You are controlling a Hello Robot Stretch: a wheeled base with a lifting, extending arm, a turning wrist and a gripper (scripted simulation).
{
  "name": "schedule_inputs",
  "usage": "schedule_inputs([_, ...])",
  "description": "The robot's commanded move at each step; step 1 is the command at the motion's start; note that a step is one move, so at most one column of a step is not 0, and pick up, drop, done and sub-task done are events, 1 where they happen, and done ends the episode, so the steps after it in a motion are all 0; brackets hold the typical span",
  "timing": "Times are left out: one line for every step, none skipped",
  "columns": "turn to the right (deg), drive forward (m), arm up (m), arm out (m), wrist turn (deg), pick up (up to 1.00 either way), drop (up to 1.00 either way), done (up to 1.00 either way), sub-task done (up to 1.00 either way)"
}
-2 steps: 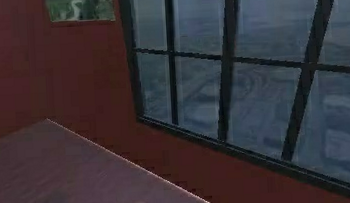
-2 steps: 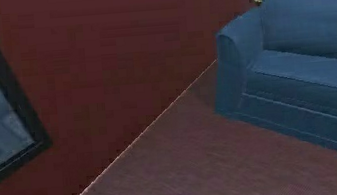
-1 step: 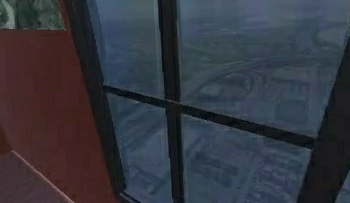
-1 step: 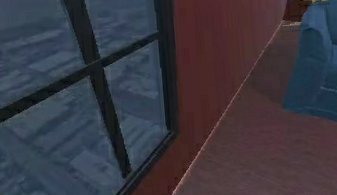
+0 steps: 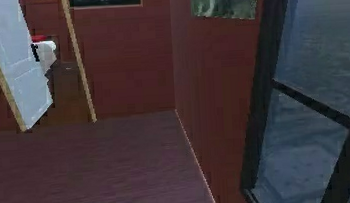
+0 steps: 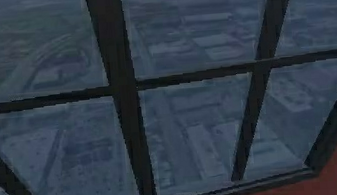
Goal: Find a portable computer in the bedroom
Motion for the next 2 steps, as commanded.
schedule_inputs([-27.0,0.00,0.00,0.00,0.0,0.00,0.00,0.00,0.00])
schedule_inputs([0.0,0.85,0.00,0.00,0.0,0.00,0.00,0.00,0.00])
